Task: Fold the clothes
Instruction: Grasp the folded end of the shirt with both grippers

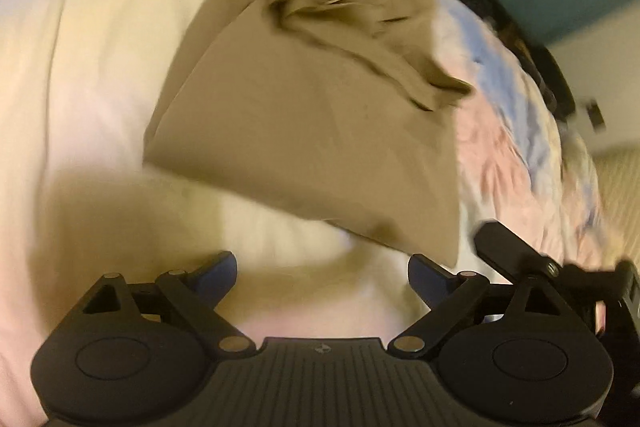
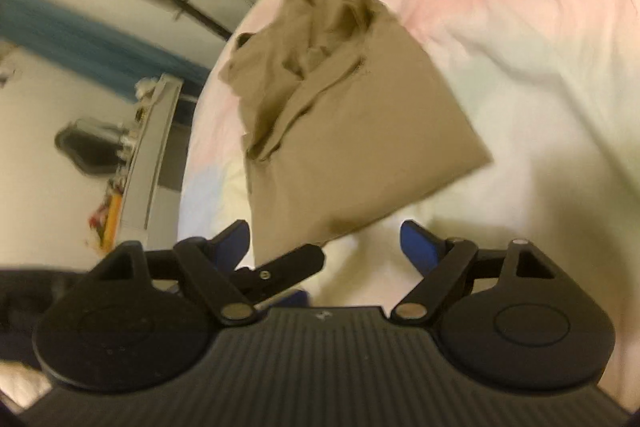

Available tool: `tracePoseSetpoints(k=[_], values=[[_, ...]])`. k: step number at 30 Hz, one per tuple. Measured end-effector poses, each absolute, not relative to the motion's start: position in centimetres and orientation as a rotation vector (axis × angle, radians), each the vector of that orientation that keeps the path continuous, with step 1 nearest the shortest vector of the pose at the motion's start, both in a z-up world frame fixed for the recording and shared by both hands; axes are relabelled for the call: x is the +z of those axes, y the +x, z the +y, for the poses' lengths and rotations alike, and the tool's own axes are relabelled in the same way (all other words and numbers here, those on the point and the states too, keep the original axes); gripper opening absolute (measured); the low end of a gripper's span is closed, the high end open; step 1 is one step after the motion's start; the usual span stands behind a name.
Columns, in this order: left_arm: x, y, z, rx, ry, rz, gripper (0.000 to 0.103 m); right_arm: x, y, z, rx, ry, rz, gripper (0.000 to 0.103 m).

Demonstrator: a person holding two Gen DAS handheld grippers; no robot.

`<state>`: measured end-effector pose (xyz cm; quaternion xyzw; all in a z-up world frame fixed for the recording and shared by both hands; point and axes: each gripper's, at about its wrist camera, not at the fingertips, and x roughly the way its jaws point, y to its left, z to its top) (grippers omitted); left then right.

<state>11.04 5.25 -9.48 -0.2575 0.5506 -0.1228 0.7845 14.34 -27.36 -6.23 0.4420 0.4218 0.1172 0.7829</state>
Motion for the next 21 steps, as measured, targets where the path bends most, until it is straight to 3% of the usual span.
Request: tracePoseSetpoints(k=[6,8,10,16,18,21], values=[[-10.6,12.0,7.7,-0.165,-0.78,1.119,0.091,-10.5,15.6,-29.7,0.198,1.169,0.954,0.086],[-10.7,12.4,8.4,-0.127,-0.838,1.092,0.085,-11.5,15.8,-30.2,0.206,1.237,0.945,0.086],[-10.9,12.7,9.1,-0.085,-0.872,1.062,0.071,-12.0,15.9,-30.4,0.205,1.281,0.911,0.084],[-11.4,13.4,10.5,-0.009,-0.931,1.001,0.029,-12.3,15.8,-31.0,0.146,1.307,0.818,0.055],[-11.4,13.5,10.8,-0.011,-0.952,0.988,0.02,-11.6,15.6,-31.2,0.157,1.295,0.792,0.032],[-10.7,13.4,10.9,-0.035,-0.953,0.961,0.009,-10.6,15.2,-31.5,0.174,1.278,0.752,0.015]])
